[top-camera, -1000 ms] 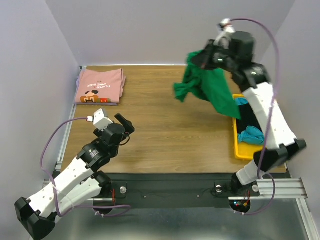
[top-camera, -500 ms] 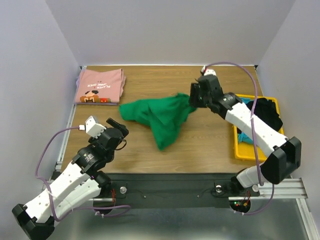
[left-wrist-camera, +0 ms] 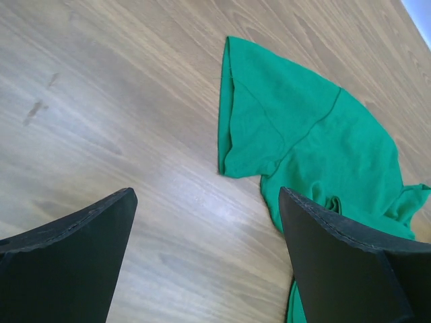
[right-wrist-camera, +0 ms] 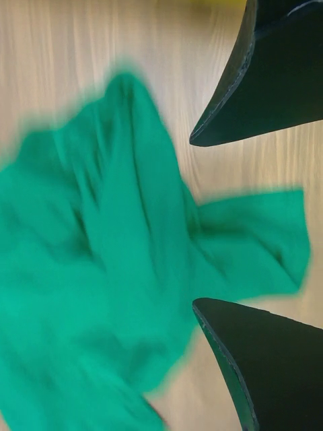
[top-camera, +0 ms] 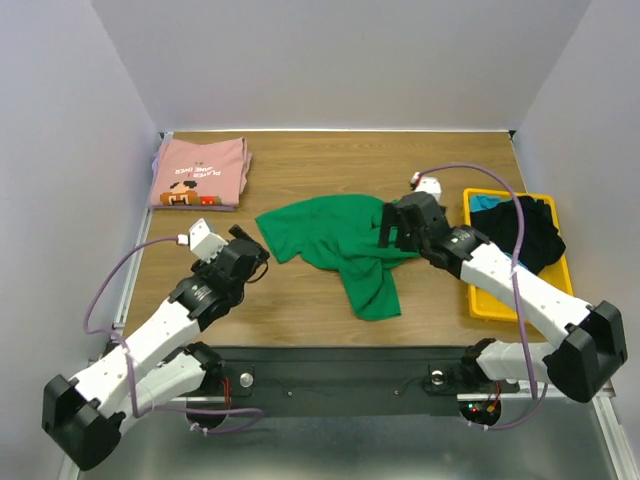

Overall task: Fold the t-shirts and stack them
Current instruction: Flatten the tshirt out

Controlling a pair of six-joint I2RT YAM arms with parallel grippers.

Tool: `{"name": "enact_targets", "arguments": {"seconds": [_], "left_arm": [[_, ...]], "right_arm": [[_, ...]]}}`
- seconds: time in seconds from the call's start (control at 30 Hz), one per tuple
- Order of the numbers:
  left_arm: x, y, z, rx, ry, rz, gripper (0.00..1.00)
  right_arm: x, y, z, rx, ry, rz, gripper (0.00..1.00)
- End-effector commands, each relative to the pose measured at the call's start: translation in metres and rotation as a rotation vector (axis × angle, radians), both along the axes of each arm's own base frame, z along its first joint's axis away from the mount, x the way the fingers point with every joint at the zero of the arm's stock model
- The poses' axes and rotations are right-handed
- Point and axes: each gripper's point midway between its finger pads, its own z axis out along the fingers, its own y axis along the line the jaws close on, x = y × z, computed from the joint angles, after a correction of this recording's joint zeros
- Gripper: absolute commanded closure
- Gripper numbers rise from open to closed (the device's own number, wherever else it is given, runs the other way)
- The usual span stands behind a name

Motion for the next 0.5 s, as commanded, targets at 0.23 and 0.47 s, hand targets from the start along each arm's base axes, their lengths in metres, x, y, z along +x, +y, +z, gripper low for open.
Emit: {"name": "enact_targets", "arguments": {"seconds": [0.23,0.47], "left_arm": [[0.091,-0.028,-0.042,0.029,0.115,-0.145,0.02],[0.127,-0.047,-0.073,0.047,0.196,-0.181,0.03]], "right_arm": [[-0.011,0.103,-0.028,0.210,0.042,0.115,0.00],[0.002,0.121,-0.044,0.192,0.035,0.044,0.07]]}}
